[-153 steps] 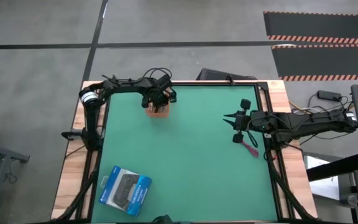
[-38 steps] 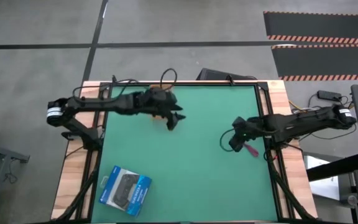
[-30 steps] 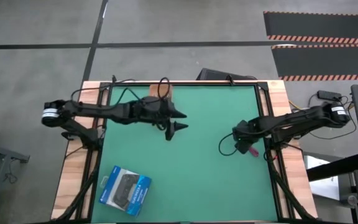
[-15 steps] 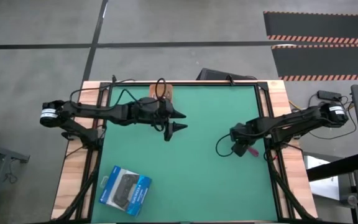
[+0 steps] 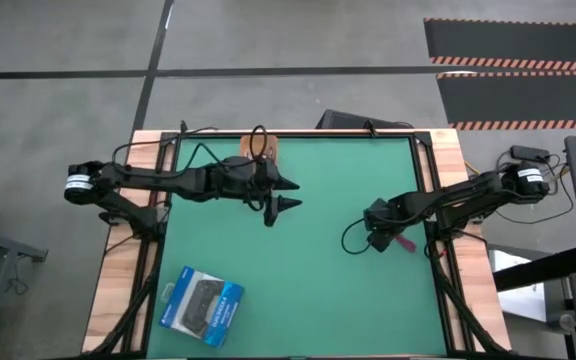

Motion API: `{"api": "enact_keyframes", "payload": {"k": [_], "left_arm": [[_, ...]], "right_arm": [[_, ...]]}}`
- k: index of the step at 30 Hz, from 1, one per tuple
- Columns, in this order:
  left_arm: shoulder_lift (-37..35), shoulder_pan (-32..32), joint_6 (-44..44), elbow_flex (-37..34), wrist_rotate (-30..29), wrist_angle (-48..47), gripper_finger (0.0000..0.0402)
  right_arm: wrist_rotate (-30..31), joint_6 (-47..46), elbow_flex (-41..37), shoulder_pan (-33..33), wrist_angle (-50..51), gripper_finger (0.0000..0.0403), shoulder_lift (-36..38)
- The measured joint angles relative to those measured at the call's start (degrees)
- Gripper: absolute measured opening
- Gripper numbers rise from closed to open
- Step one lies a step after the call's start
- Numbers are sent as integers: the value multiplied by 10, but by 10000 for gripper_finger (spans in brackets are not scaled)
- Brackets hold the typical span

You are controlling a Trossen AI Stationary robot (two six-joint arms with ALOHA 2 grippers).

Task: Pick and place USB-C Cables
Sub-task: Put the red charger cable into the orange bin

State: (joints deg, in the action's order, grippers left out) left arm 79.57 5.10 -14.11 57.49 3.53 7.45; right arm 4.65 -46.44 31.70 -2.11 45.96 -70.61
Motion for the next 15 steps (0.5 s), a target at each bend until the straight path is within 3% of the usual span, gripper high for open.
{"api": "enact_keyframes", "payload": {"k": [5, 10, 15], "left_arm": [[0, -1, -5, -22, 0, 43, 217], [0, -5, -9, -72, 0, 120, 217], [0, -12, -21, -112, -4, 183, 217]], "right_arm": [[-6, 3, -1, 0, -4, 26, 14], [3, 11, -4, 0, -31, 26, 64], [2, 65, -4, 0, -172, 28, 118]]}}
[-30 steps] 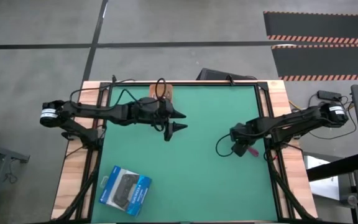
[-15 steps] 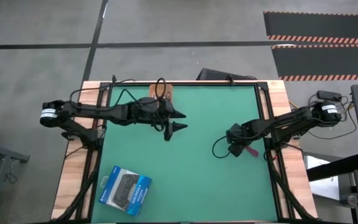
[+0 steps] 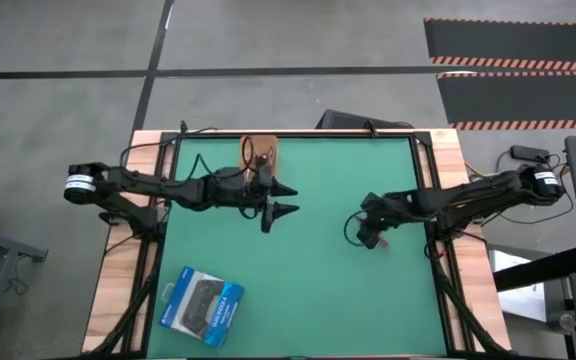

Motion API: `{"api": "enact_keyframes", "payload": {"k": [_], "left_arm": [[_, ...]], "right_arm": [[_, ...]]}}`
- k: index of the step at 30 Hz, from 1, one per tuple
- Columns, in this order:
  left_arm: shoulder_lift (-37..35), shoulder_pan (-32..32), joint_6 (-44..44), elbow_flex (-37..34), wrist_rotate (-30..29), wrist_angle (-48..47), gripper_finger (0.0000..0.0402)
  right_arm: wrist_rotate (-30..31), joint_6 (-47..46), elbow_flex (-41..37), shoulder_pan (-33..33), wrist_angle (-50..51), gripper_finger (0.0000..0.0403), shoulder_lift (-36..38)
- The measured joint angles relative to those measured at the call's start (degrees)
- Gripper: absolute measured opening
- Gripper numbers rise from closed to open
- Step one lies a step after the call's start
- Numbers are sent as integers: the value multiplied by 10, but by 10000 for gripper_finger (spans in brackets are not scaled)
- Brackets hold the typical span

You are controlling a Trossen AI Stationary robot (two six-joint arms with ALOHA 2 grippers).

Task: Pick and place USB-C Cables
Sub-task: Put the red charger cable into the orange bin

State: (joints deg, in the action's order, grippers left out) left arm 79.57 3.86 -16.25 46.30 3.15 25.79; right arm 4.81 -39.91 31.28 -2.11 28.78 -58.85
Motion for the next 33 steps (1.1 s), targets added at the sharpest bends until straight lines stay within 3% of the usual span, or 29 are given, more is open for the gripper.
{"api": "enact_keyframes", "payload": {"k": [7, 19, 28, 33], "left_arm": [[0, -14, 0, -37, -3, 83, 217], [10, -32, 0, -51, -10, 138, 217], [-78, -32, 44, -61, -12, 139, 217], [-136, -32, 80, -89, -22, 141, 217]], "right_arm": [[-3, 141, -6, 0, -315, 28, 13], [-9, 290, -7, 10, -725, 28, -97], [-12, 322, 67, 67, -774, 28, -188], [-6, 236, 141, 106, -769, 28, -252]]}}
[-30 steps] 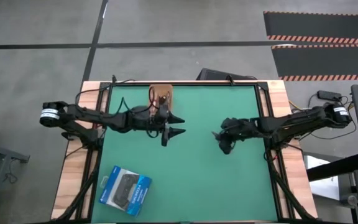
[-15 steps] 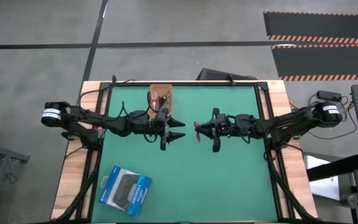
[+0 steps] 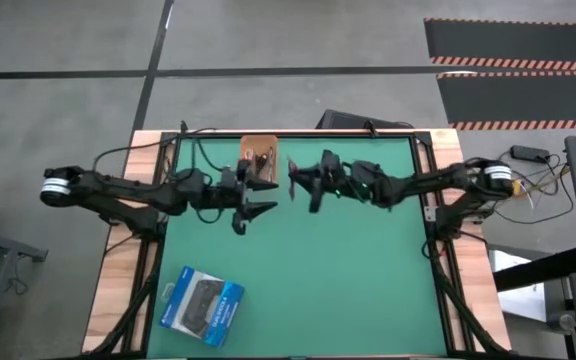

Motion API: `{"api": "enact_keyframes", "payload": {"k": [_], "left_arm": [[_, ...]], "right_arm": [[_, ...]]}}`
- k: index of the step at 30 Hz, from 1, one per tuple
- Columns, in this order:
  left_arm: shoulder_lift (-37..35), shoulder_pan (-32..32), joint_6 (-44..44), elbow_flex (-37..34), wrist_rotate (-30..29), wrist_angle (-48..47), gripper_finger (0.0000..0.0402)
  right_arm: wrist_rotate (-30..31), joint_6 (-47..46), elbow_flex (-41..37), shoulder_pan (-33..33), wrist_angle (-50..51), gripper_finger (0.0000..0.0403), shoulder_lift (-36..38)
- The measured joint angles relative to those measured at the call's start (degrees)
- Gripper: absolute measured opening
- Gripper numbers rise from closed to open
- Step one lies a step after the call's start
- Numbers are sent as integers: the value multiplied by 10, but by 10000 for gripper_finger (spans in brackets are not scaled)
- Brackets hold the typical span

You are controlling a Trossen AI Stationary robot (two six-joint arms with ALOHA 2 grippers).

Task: Pick and place USB-C Cables
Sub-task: Put the red charger cable into the orange bin

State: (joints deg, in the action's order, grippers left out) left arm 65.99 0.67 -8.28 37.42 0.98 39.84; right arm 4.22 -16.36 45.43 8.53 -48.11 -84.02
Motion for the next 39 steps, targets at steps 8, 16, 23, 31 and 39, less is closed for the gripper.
{"api": "enact_keyframes", "payload": {"k": [8, 16, 23, 31, 39], "left_arm": [[-88, 0, 86, -55, -74, 2, 217], [-156, 0, 147, -92, -94, 2, 217], [-198, 1, 168, -136, -95, 3, 217], [-222, 1, 194, -153, -105, 3, 217], [-224, 1, 197, -164, -105, 7, 217]], "right_arm": [[3, -226, 176, 67, 183, 28, -103], [-2, -353, 383, 120, 444, 28, -209], [-53, -442, 503, 159, 562, 28, -293], [-92, -483, 637, 172, 658, 28, -395], [-80, -475, 760, 171, 747, 28, -462]]}}
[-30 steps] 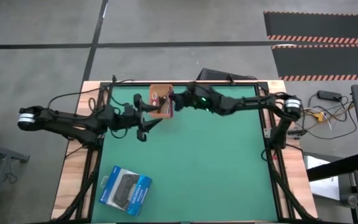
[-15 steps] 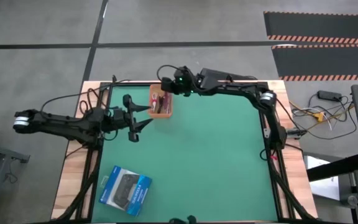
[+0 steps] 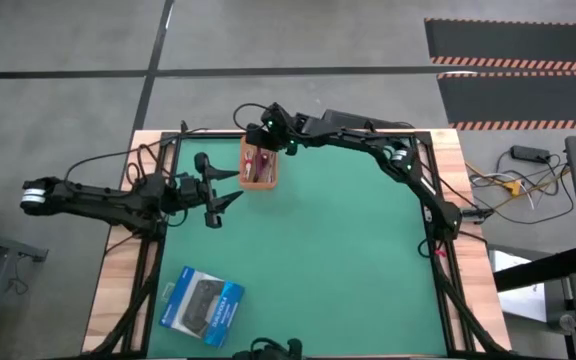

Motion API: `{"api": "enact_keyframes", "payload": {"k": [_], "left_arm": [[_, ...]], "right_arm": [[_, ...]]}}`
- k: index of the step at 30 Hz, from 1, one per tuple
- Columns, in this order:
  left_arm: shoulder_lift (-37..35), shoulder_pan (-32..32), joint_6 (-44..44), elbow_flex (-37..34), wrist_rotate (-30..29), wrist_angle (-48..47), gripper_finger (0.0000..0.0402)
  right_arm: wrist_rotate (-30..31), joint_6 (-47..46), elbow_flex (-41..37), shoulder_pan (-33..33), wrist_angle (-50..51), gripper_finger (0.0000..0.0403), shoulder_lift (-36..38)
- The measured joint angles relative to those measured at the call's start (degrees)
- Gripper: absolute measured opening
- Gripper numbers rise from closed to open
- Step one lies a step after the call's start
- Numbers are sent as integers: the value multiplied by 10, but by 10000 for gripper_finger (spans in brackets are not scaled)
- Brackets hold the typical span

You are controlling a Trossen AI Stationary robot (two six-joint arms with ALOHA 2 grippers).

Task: Pick and place USB-C Cables
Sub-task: Put the red charger cable into the orange bin

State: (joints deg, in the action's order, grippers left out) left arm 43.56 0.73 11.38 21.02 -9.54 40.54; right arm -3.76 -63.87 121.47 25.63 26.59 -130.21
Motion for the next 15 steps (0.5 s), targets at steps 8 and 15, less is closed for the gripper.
{"api": "enact_keyframes", "payload": {"k": [8, 15], "left_arm": [[-2, 0, 0, -2, 0, 1, 217], [-2, 0, -1, -2, 0, 1, 217]], "right_arm": [[33, 7, 32, -1, 73, 28, -22], [39, 10, 29, -2, 77, 28, -21]]}}
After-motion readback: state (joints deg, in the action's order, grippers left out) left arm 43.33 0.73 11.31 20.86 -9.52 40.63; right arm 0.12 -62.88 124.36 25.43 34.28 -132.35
